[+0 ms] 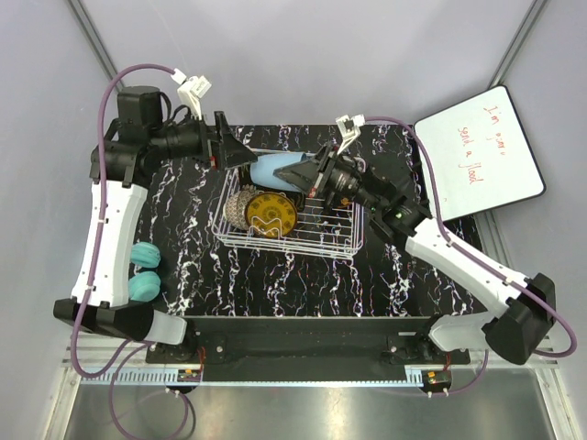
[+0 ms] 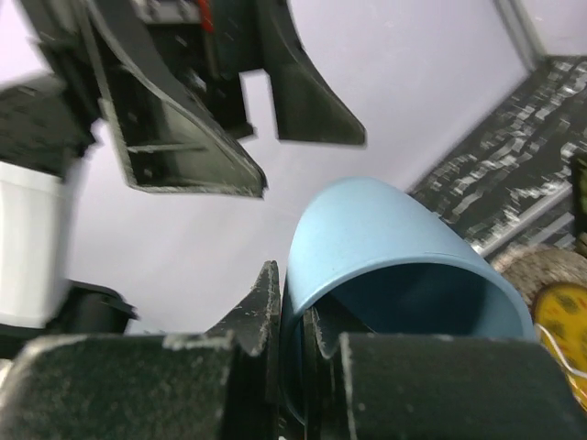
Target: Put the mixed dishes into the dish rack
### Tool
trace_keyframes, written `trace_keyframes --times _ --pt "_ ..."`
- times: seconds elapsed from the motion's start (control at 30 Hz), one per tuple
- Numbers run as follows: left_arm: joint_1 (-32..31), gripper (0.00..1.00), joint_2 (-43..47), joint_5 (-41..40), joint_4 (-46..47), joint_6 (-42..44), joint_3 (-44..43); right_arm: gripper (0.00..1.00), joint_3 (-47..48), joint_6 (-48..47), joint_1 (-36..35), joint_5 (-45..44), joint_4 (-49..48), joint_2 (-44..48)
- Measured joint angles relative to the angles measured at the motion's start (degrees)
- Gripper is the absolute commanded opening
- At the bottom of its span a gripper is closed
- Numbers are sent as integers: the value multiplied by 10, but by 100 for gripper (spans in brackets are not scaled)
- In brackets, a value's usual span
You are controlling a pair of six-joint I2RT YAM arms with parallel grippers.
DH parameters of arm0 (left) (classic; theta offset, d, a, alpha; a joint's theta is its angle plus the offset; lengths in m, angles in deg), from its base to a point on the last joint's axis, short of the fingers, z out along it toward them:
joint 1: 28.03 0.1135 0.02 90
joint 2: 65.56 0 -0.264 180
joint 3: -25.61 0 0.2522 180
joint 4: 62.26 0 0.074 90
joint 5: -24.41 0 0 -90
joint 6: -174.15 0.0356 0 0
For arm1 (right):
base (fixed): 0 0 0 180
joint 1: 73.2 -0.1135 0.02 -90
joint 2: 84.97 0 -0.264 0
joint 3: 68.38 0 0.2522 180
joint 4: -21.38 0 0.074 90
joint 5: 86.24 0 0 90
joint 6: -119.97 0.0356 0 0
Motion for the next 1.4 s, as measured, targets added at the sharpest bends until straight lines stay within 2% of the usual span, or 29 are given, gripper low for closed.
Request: trace_keyframes --times 0.3,0.5,0.7,0.93,1.17,1.4 --pt "15 93 -5 126 59 -77 12 0 -3 179 59 93 -213 -62" --pt "31 91 -6 189 168 -173 29 0 -3 290 82 119 -316 -137" --pt "43 89 -4 218 301 -264 89 0 -3 360 94 129 -386 -169" --pt "55 87 -4 239 353 -299 101 0 -3 411 99 141 -423 -185" --pt "88 86 -27 242 362 -295 49 0 -5 422 99 184 -425 -164" --pt "59 86 -21 237 368 -288 73 0 -3 428 99 196 -426 -157"
